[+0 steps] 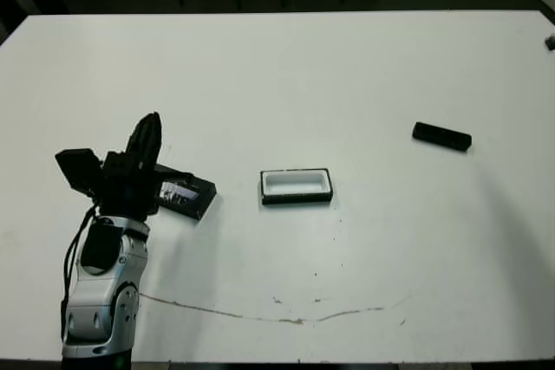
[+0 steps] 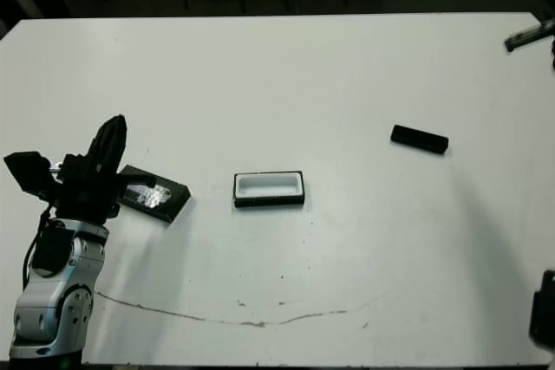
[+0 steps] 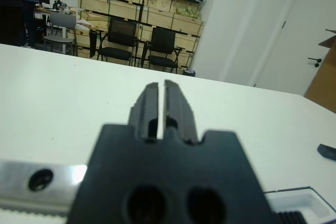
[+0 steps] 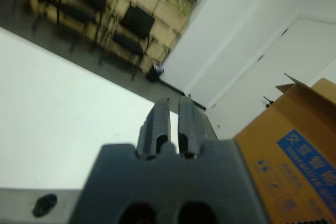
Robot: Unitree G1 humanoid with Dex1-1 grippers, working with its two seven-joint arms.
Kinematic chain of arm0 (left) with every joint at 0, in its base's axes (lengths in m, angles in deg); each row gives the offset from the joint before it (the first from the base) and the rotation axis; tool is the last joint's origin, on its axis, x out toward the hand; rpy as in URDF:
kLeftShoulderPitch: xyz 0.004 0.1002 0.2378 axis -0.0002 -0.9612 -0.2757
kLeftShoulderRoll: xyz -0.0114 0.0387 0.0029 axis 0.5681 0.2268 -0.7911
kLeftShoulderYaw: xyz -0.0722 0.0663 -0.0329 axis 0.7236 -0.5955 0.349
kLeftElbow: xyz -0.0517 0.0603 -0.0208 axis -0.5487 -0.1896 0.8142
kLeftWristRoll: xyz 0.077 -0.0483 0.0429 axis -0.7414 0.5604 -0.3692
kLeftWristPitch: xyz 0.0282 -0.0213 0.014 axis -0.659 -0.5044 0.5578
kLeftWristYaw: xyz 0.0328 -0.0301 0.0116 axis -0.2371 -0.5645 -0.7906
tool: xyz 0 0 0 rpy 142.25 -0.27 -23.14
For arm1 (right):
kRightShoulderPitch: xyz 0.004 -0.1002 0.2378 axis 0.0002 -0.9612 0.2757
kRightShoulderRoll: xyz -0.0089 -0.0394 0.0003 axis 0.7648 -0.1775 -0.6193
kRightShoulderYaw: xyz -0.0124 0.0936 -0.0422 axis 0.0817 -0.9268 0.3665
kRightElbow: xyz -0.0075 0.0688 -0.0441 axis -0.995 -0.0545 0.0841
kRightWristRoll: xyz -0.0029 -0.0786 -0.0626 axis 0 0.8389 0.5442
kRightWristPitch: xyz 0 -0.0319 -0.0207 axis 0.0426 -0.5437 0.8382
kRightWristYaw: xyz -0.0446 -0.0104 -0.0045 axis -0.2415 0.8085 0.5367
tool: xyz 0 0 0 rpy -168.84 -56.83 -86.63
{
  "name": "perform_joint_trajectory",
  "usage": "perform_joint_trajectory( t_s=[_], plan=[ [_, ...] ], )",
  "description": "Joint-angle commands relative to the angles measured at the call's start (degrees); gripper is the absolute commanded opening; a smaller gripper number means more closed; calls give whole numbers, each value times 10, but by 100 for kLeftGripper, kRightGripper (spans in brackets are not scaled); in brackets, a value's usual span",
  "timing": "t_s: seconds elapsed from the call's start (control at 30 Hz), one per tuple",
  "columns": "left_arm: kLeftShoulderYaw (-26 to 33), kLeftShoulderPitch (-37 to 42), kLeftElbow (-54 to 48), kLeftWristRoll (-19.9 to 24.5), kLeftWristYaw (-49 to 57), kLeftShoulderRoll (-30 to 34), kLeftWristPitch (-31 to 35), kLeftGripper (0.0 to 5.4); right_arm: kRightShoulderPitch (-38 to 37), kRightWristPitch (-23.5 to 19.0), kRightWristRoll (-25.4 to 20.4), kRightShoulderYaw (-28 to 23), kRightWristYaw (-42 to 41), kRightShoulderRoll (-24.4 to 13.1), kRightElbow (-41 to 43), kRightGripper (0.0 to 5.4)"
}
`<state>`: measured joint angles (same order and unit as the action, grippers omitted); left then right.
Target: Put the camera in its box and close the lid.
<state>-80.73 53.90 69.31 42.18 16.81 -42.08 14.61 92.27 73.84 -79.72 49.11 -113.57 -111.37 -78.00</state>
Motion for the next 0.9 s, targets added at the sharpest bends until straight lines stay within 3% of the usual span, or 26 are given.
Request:
perform_joint_trajectory(
  t_s=[0.03,0.17,0.37,0.63,0.9],
  plan=[
    [0,-1,4,-9,4,6,10,2,43,50,61,61,-12,-8,-101,0],
    [-1,-1,4,-6,3,5,9,2,70,93,98,100,-5,12,-204,0],
    [-1,-2,4,-7,2,7,8,2,65,92,117,126,11,50,-287,0],
    [1,-6,8,-1,1,2,6,2,30,106,134,148,20,75,-311,0],
    [1,-15,8,-5,-2,3,-3,2,4,90,141,163,-8,83,-306,0]
  ],
)
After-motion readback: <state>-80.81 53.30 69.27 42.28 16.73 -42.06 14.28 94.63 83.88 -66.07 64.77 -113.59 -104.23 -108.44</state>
